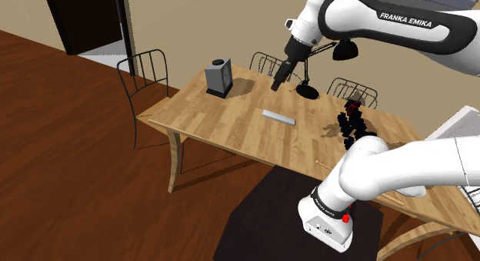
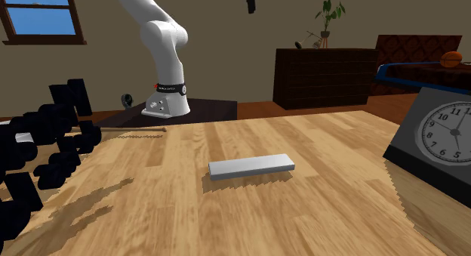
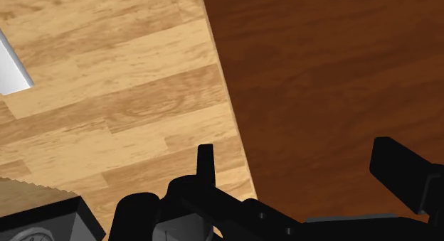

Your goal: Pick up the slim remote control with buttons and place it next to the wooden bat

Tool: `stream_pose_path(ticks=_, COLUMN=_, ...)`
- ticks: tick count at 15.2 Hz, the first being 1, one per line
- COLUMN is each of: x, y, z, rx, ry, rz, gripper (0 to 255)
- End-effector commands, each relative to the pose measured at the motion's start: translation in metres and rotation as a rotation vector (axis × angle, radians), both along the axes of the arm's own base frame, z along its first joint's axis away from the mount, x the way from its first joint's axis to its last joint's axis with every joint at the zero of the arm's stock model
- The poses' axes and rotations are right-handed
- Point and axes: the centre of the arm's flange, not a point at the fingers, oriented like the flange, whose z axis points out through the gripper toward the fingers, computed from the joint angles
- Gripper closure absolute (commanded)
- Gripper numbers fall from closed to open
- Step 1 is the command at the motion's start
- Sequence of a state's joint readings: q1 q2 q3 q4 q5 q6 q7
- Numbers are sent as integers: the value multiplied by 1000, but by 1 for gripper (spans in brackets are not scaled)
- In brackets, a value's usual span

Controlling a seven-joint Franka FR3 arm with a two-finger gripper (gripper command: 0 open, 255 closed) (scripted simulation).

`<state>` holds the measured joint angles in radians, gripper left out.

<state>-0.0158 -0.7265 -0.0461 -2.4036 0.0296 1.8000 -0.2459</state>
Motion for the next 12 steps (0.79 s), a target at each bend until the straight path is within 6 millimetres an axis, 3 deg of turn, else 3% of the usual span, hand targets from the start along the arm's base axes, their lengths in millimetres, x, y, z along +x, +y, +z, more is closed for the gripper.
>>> stream_pose_path(ticks=1, x=4, y=-20, z=-17, rx=-2, ry=6, rz=5, gripper=0)
stream_pose_path(ticks=12, x=32, y=-126, z=-112, rx=-13, ry=41, rz=23, gripper=0)
